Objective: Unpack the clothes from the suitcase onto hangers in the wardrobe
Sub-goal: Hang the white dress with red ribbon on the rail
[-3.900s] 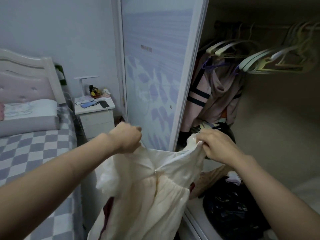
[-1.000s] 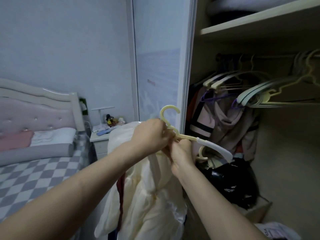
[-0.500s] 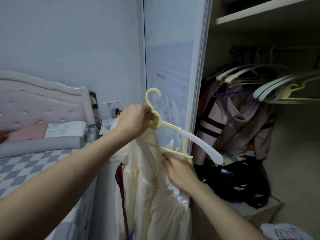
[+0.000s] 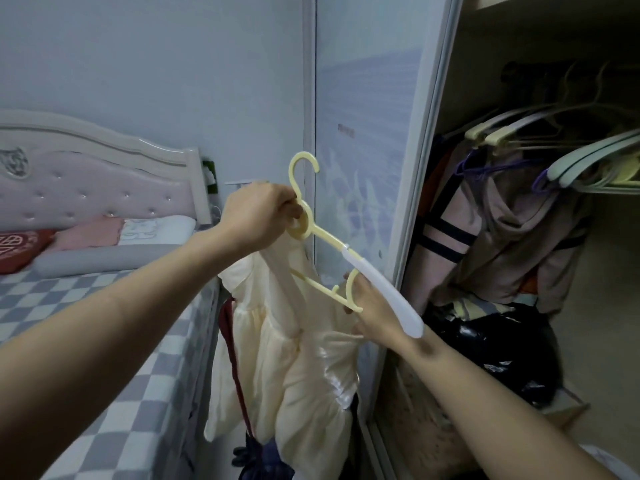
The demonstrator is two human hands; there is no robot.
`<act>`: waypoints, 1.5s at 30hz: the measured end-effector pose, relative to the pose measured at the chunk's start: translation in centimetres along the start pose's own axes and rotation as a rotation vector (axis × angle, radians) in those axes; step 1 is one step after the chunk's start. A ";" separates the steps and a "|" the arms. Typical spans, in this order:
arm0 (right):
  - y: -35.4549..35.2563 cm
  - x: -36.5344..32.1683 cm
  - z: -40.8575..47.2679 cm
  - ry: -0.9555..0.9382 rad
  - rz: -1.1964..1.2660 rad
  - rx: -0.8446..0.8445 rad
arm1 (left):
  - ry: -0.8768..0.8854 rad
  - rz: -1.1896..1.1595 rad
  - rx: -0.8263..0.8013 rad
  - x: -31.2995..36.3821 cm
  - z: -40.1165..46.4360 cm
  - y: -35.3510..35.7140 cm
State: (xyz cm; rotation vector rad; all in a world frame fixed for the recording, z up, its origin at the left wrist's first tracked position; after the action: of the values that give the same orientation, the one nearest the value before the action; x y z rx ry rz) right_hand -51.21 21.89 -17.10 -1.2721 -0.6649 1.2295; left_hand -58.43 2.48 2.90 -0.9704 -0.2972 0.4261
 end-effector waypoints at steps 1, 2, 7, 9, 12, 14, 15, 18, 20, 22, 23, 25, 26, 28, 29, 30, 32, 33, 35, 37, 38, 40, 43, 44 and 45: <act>-1.3 -1.3 -0.2 -0.003 -0.025 -0.012 | 0.007 0.001 -0.005 0.0 0.0 0.0; -1.5 -1.8 -0.3 -0.015 -0.064 -0.042 | 0.014 -0.001 -0.008 -0.1 -0.1 -0.1; -0.5 -1.7 0.8 -0.083 -0.222 -0.150 | 0.073 -0.059 -0.032 -0.4 -0.4 -0.3; 2.0 -0.1 1.8 -0.104 -0.261 -0.097 | 0.109 -0.086 -0.039 -0.5 -0.5 -0.5; 3.9 0.6 2.1 -0.133 -0.153 -0.275 | 0.136 -0.114 -0.036 -0.9 -0.8 -0.8; -0.9 -3.5 0.0 -0.047 -0.089 -0.260 | 0.151 -0.123 -0.044 -1.3 -1.1 -0.9; -2.1 -4.4 -0.6 -0.032 -0.102 -0.219 | 0.165 -0.127 -0.051 -1.5 -1.3 -1.0; -4.2 -5.2 -1.0 0.033 -0.053 -0.151 | 0.185 -0.156 -0.073 -1.9 -1.9 -1.1; -4.1 -5.3 -0.8 0.014 -0.069 -0.220 | 0.245 -0.156 -0.072 -1.7 -2.1 -1.2; -3.7 -5.7 -0.7 -0.038 -0.042 -0.318 | 0.282 -0.144 -0.064 -1.6 -2.0 -1.3; -3.5 -5.9 -0.8 -0.069 -0.063 -0.344 | 0.271 -0.137 -0.056 -1.7 -2.0 -1.3; -3.9 -5.8 -1.2 -0.168 -0.165 -0.265 | 0.229 -0.093 -0.034 -2.2 -1.9 -1.2; -4.4 -5.4 -1.3 -0.143 -0.168 -0.237 | 0.208 -0.043 -0.027 -2.4 -2.0 -1.2; -5.5 -4.4 -1.1 0.066 -0.037 -0.309 | 0.134 0.092 -0.024 -3.0 -2.2 -1.0; -6.3 -3.8 -1.0 0.121 -0.024 -0.287 | 0.085 0.158 -0.031 -3.3 -2.4 -1.0; -7.1 -3.2 -0.9 0.165 0.016 -0.258 | 0.048 0.216 -0.040 -3.6 -2.6 -0.8; -9.1 -2.4 -1.1 0.208 0.065 -0.207 | 0.028 0.287 -0.052 -3.9 -3.0 -0.3; -10.3 -2.2 -1.0 0.226 0.106 -0.183 | 0.031 0.294 -0.046 -3.9 -3.1 0.1; -12.1 -1.8 -0.9 0.172 0.128 -0.154 | 0.038 0.292 -0.018 -3.8 -3.2 0.5; -13.6 -1.2 -0.8 0.180 0.116 -0.141 | 0.064 0.280 0.033 -3.7 -3.2 0.9; -14.3 -0.7 -0.8 0.211 0.117 -0.133 | 0.086 0.274 0.055 -3.5 -3.0 1.1; -15.1 -0.7 -0.7 0.266 0.094 -0.101 | 0.135 0.258 0.115 -3.1 -3.0 1.5; -16.5 -2.9 -0.2 0.303 0.001 0.005 | 0.283 0.216 0.137 -1.3 -2.5 1.8; -16.9 -4.3 -0.2 0.330 -0.012 0.042 | 0.313 0.224 0.129 -0.6 -2.4 2.1; -17.2 -5.6 -0.2 0.356 -0.019 0.083 | 0.335 0.227 0.138 0.0 -2.2 2.4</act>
State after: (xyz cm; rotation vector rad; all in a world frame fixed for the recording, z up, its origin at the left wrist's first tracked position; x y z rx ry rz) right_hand -47.30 19.23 0.31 -1.3673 -0.3631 0.9717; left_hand -57.97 2.09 -0.34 -0.9256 0.1458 0.4758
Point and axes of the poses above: each hand's wrist, its own z-axis towards the middle knuckle, its own y-axis out of the palm, x = y × z, the point moved 1 cm from there along z, towards the middle knuckle, and after that the axes turned 12 degrees about y, right-handed, at the moved point
